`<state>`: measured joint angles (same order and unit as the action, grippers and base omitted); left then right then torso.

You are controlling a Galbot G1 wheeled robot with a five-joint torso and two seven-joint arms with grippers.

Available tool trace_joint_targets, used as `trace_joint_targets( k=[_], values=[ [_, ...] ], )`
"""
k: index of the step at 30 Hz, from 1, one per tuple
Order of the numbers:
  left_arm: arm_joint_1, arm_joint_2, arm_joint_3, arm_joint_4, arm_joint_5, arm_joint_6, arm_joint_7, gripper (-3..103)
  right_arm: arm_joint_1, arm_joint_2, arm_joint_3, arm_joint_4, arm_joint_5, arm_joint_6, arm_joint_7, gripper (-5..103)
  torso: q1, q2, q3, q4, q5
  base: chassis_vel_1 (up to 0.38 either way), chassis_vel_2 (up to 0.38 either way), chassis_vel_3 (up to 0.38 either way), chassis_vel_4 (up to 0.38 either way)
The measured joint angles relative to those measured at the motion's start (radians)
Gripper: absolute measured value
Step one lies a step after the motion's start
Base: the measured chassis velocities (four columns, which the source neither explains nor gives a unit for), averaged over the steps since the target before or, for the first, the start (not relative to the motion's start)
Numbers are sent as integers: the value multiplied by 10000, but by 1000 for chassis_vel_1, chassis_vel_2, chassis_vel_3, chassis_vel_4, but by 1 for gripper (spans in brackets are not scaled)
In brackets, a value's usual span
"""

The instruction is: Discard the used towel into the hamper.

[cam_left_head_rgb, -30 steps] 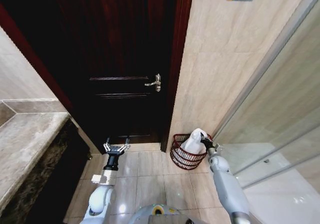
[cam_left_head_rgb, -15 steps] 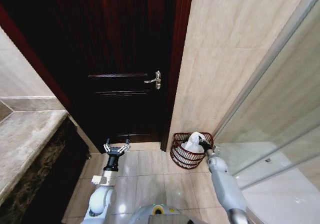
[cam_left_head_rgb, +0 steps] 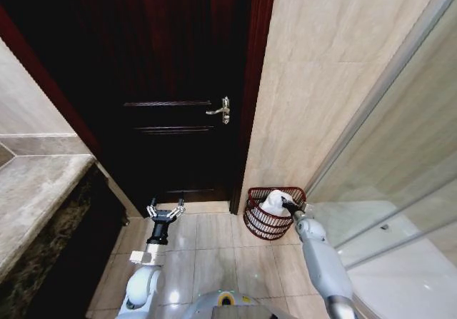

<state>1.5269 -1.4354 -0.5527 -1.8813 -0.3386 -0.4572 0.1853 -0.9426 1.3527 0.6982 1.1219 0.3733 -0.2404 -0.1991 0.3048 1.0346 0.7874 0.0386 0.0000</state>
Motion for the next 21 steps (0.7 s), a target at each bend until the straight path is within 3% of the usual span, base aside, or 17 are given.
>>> trace_joint_targets(
  k=[4, 10, 12, 15, 16, 18, 19, 21],
  values=[
    [33, -8, -5, 1, -6, -16, -4, 100, 126, -1, 2, -184, -299, -13, -34, 1, -91, -193, -103, 0, 0, 0, 0, 0, 0],
    [24, -5, -19, -8, -14, -22, -8, 100, 483, 40, -30, -476, -73, 726, 156, 27, -248, -515, -265, 2, 0, 0, 0, 0, 0],
    [26, -5, -22, -18, -17, -23, -9, 100, 456, 29, -41, -283, 7, 623, 228, 33, -279, -586, -302, 1, 5, 0, 0, 0, 0],
    [25, 6, -38, -30, -49, -24, -12, 100, 231, -108, -44, 704, 326, -644, 650, 44, -360, -751, -394, 1, -2, 0, 0, 0, 0],
    [25, 6, -38, -30, -49, -24, -12, 100, 231, -108, -44, 704, 326, -644, 650, 44, -360, -751, -394, 1, -2, 0, 0, 0, 0],
    [27, 20, -34, -26, -73, -39, -12, 100, 168, -270, 41, 1305, 887, -2263, 1066, 55, -429, -898, -474, 1, -3, 0, 0, 0, 0],
    [27, 20, -34, -26, -73, -39, -12, 100, 168, -270, 41, 1305, 887, -2263, 1066, 55, -429, -898, -474, 1, -3, 0, 0, 0, 0],
    [28, 16, -17, -25, -82, -50, -9, 100, 163, -423, 42, 1349, 1101, -2865, 1273, 66, -486, -1018, -536, 0, 1, 0, 0, 0, 0]
  ],
)
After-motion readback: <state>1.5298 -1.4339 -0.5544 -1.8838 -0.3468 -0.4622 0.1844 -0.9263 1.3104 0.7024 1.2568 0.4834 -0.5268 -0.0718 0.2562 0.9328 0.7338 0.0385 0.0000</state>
